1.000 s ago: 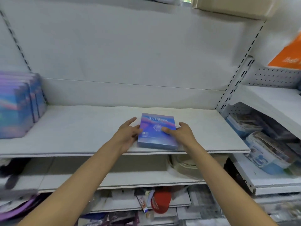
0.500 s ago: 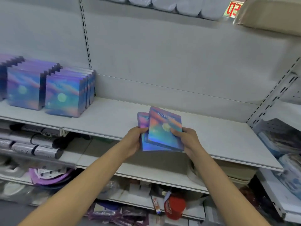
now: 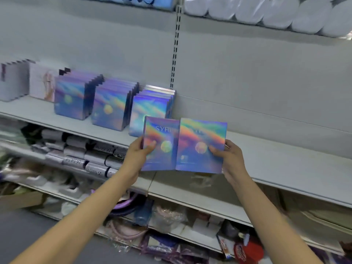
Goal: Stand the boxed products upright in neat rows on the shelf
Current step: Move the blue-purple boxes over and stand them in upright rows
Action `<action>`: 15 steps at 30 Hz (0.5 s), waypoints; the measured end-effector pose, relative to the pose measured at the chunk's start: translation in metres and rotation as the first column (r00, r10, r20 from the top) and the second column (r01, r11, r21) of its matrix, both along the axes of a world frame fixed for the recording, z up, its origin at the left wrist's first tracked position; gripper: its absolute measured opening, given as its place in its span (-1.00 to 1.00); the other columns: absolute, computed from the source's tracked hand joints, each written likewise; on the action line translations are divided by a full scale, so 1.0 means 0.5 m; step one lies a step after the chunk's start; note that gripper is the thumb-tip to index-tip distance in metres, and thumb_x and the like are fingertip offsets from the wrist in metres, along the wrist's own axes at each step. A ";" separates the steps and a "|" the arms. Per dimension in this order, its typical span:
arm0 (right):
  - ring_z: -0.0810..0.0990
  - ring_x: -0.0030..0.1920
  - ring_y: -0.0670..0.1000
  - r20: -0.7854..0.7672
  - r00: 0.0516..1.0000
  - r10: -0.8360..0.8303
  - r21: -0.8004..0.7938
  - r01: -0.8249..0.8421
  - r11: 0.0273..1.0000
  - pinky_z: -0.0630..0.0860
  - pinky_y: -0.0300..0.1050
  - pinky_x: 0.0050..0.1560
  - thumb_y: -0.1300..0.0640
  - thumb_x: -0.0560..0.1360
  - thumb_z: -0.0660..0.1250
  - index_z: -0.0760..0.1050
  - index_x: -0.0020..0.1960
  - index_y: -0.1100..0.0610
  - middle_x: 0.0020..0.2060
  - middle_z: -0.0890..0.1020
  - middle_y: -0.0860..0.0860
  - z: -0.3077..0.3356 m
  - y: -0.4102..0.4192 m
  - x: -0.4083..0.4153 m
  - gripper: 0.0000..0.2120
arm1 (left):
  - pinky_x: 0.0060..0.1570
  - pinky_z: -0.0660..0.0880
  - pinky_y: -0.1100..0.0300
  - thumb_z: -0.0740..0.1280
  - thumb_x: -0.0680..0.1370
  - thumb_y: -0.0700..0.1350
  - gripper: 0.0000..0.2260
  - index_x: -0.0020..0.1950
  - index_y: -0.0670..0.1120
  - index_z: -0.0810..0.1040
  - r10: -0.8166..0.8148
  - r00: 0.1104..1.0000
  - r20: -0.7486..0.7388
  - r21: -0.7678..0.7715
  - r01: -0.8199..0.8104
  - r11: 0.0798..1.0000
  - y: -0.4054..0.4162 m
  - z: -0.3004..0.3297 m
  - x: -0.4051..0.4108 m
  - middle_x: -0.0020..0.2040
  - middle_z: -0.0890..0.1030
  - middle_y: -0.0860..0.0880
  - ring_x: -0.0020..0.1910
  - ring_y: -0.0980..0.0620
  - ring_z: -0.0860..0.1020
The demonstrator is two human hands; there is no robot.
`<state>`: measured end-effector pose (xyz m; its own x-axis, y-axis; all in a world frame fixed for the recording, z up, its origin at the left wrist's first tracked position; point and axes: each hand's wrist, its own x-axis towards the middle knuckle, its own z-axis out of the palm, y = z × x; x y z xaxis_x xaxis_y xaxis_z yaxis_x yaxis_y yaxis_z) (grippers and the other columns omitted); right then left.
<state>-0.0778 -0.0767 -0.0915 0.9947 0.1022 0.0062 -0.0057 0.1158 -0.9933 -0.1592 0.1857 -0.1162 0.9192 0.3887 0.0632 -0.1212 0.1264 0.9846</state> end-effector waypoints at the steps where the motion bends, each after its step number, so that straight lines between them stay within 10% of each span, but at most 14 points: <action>1: 0.69 -0.07 0.10 -0.002 1.000 0.001 0.023 -0.001 1.000 0.64 -0.07 -0.09 0.42 0.42 0.46 0.56 0.19 0.33 0.03 0.71 0.18 -0.003 0.036 -0.015 -0.65 | 0.09 0.55 0.06 0.34 0.61 -0.27 -0.84 0.14 -0.10 0.62 0.014 1.000 0.012 0.013 -0.014 1.000 0.046 0.000 -0.020 0.03 0.70 -0.07 -0.01 -0.01 0.63; 15: 0.69 -0.05 0.05 0.121 0.993 -0.005 0.020 0.002 1.000 0.65 -0.17 -0.11 0.41 0.46 0.45 0.49 0.16 0.29 0.01 0.69 0.11 0.018 0.439 -0.149 -0.70 | -0.12 0.60 0.15 0.36 0.60 -0.19 -0.91 0.05 -0.07 0.65 0.215 0.976 0.027 -0.140 -0.209 0.968 0.489 0.019 -0.175 -0.09 0.73 -0.02 -0.17 0.02 0.67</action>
